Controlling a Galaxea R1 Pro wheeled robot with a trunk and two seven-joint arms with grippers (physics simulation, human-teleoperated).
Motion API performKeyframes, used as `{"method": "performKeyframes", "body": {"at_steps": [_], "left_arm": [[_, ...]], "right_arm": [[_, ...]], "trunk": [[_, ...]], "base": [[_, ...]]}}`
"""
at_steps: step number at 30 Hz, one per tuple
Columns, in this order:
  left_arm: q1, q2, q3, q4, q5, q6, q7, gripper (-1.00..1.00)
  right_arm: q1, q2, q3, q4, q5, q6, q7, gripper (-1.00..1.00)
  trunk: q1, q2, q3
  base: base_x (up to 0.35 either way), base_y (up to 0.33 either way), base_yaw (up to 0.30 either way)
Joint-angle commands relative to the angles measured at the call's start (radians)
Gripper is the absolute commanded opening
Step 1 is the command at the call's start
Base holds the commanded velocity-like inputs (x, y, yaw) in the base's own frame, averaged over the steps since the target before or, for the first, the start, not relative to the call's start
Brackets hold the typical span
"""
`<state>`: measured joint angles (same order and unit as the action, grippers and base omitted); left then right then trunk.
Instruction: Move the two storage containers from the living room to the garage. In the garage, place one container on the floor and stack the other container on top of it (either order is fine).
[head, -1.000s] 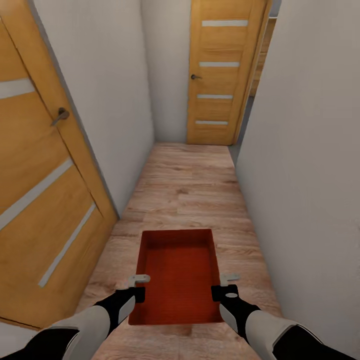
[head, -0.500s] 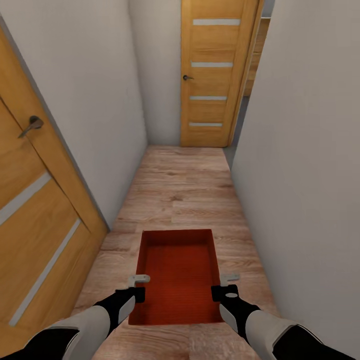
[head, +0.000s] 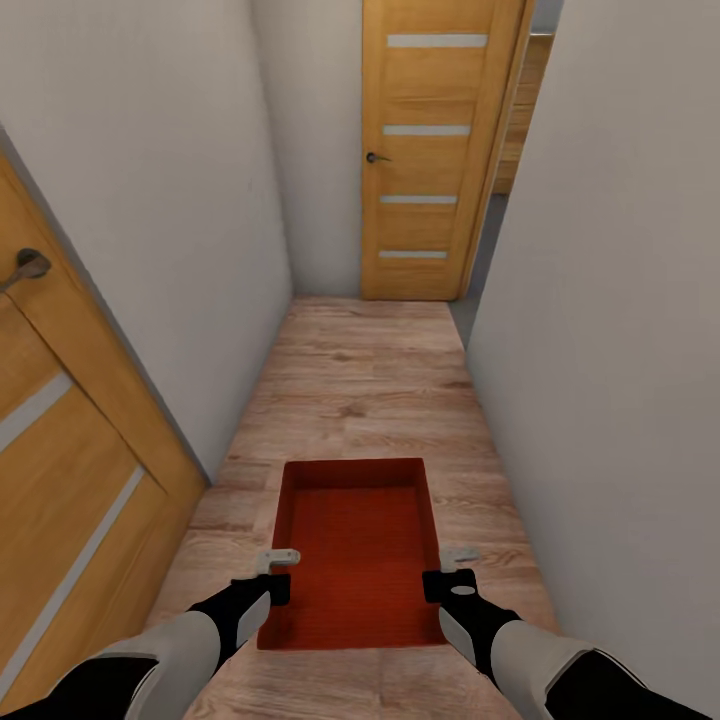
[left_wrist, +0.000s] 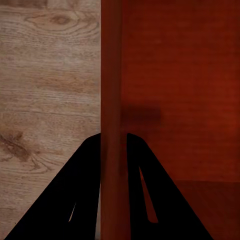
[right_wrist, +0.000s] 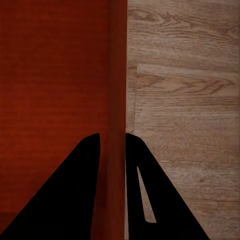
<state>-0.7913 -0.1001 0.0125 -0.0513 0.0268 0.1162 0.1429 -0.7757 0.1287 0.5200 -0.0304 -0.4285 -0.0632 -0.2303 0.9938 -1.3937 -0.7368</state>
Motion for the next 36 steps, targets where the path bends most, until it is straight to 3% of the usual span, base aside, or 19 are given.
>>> {"method": "performKeyframes", "body": {"at_steps": [1, 36], "left_arm": [[0.000, 0.025, -0.022, -0.005, -0.010, -0.012, 0.009, -1.00], [0.000, 0.023, -0.022, -0.005, -0.011, -0.012, 0.009, -1.00]], "right_arm": [[0.000, 0.000, -0.005, 0.021, -0.022, -0.004, -0.003, -1.00], [0.000, 0.001, -0.005, 0.021, -0.022, -0.004, -0.003, -1.00]], "trunk": [[0.001, 0.000, -0.001], [0.001, 0.000, -0.001]], "base": [[0.323, 0.000, 0.000], [0.323, 0.000, 0.000]]}}
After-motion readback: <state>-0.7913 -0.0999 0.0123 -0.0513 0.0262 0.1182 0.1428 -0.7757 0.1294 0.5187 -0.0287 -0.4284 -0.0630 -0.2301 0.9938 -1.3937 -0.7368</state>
